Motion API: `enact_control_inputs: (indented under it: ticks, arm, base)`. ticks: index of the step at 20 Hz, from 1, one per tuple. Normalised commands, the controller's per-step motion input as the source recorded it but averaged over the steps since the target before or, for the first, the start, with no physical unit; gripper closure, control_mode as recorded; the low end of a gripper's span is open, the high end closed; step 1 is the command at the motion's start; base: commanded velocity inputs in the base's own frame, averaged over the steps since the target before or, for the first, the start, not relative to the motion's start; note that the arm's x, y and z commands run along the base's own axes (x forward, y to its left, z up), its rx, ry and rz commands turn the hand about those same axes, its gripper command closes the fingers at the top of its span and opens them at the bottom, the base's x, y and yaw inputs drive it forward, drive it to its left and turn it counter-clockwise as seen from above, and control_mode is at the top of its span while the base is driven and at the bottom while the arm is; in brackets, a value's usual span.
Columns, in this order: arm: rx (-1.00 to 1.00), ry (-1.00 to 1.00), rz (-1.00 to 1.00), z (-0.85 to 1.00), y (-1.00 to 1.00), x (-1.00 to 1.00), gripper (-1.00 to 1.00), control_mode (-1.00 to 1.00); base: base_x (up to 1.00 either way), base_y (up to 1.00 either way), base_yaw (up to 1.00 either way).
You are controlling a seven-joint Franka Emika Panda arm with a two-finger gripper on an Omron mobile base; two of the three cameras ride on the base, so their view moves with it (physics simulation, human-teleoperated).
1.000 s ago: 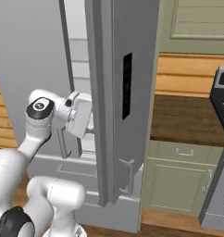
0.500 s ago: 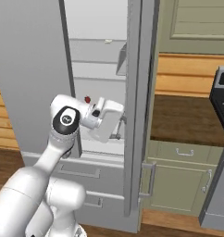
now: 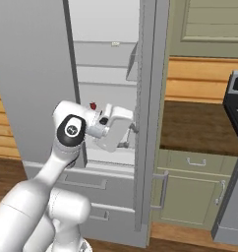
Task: Take the strawberry from the fridge and place it on top of the pancake, located on the dining counter.
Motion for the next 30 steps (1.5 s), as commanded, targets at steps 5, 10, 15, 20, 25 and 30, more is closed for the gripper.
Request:
enact_control_inputs:
  ticks: [5, 10, 15, 20, 25, 30]
  arm:
    - [0.19, -0.08, -0.02, -0.02, 0.97, 0.0, -1.0, -1.0]
    - [0.56, -0.15, -0.07, -0.19, 1.0, 0.0, -1.0, -1.0]
    - [0.3, -0.31, -0.12, 0.03, 1.0, 0.05, -1.0, -1.0]
    - [0.32, -0.07, -0.02, -0.25, 1.0, 0.48, -1.0, -1.0]
    - [0.64, 0.06, 0.34, -0.51, 0.92, 0.7, -1.0, -1.0]
    - [0.29, -0.04, 0.32, -0.17, 0.54, 0.58, -1.0, -1.0]
  base:
    - [0.0, 0.0, 0.0]
    - [0.0, 0.0, 0.0]
    - [0.0, 0.0, 0.0]
    - [0.0, 0.0, 0.0]
    - [0.0, 0.0, 0.0]
    - [0.0, 0.0, 0.0]
